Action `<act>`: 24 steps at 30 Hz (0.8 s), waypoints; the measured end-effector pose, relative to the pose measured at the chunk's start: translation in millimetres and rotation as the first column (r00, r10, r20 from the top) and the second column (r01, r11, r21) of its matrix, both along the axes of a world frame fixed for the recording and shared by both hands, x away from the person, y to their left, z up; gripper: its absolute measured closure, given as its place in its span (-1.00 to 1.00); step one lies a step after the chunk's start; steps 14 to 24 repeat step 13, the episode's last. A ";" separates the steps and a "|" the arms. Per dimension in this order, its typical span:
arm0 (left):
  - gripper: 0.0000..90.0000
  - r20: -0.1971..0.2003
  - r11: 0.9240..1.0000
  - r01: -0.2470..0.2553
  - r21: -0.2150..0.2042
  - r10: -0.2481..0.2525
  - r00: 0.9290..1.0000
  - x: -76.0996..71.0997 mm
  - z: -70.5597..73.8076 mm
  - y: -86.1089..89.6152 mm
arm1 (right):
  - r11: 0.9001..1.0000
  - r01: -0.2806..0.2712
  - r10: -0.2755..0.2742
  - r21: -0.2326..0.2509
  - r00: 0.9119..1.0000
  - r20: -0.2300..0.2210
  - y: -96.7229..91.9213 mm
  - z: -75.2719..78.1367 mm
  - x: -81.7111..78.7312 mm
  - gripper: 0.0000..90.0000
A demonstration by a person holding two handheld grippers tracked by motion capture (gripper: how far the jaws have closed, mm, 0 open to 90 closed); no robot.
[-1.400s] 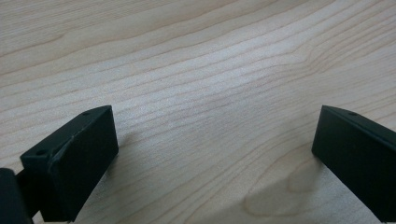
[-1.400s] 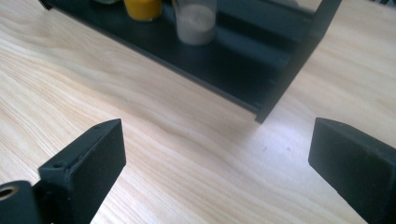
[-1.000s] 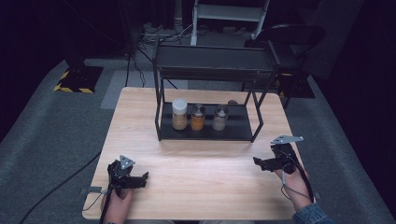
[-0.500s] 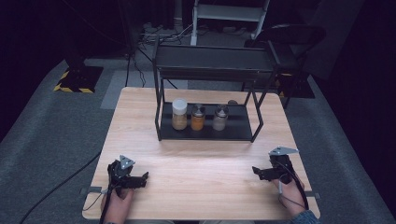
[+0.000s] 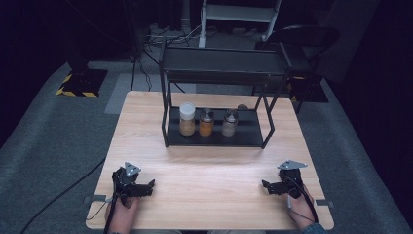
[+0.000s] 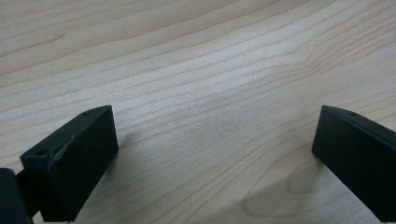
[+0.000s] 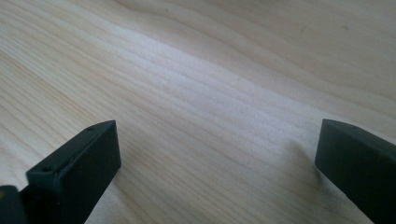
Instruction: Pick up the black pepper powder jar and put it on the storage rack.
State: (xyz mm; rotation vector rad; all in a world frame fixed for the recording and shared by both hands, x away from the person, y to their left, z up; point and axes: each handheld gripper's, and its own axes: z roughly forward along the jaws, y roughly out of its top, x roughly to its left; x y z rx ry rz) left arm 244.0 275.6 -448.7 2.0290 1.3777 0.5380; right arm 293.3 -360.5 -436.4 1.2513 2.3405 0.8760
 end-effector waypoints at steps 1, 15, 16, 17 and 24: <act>-1.00 0.000 1.000 0.000 0.000 0.000 1.000 0.0 0.0 0.0 | 1.000 -0.002 0.002 0.015 1.000 0.016 -2.6 -3.9 -2.2 -1.00; -1.00 0.000 1.000 0.000 0.000 0.000 1.000 0.0 0.0 -0.1 | 0.999 0.009 -0.012 0.046 0.998 0.062 -6.0 -13.8 -9.8 -1.00; -1.00 0.000 1.000 0.000 0.000 0.000 1.000 0.0 0.0 -0.1 | 0.999 0.009 -0.012 0.046 0.998 0.062 -6.0 -13.8 -9.8 -1.00; -1.00 0.000 1.000 0.000 0.000 0.000 1.000 0.0 0.0 -0.1 | 0.999 0.009 -0.012 0.046 0.998 0.062 -6.0 -13.8 -9.8 -1.00; -1.00 0.000 1.000 0.000 0.000 0.000 1.000 0.0 0.0 -0.1 | 0.999 0.009 -0.012 0.046 0.998 0.062 -6.0 -13.8 -9.8 -1.00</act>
